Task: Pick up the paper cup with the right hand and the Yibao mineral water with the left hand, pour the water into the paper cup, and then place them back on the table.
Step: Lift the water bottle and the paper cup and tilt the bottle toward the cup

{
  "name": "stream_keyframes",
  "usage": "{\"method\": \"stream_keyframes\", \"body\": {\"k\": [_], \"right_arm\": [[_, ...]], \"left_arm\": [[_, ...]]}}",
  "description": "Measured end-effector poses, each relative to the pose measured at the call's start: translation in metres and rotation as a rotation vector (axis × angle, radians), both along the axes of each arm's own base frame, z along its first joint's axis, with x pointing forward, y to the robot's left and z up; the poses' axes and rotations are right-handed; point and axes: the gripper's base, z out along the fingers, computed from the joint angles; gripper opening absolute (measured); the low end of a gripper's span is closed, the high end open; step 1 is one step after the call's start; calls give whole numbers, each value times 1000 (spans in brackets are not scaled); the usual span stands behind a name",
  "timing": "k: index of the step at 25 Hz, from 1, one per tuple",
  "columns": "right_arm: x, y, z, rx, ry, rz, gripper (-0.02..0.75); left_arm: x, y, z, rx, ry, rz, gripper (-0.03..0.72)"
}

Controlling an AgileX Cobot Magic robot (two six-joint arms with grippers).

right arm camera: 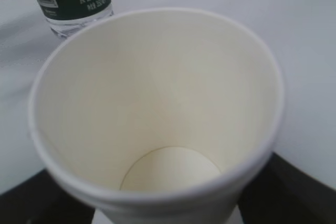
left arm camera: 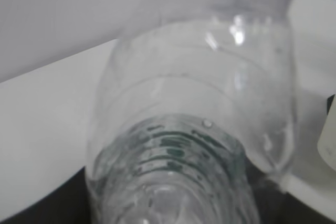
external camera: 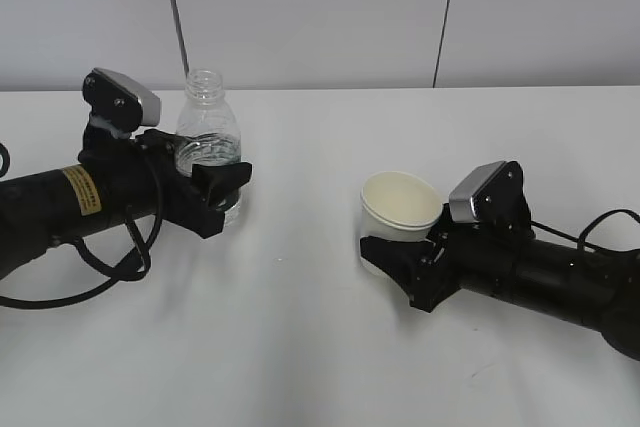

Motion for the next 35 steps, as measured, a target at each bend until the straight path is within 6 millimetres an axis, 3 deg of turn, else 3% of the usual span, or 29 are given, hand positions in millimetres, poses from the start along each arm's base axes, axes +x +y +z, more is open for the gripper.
{"method": "stream_keyframes", "body": {"k": [6,19,35], "right_arm": [[6,8,5,41,12,49,551],[27,19,15,28,45,143,551],[47,71,34,-63,88,323,551]], "left_arm": [[-1,2,-1,40,22,8,384],[-6,7,24,140,-3,21,384],[-17,21,43,358,-8,41,383]]}}
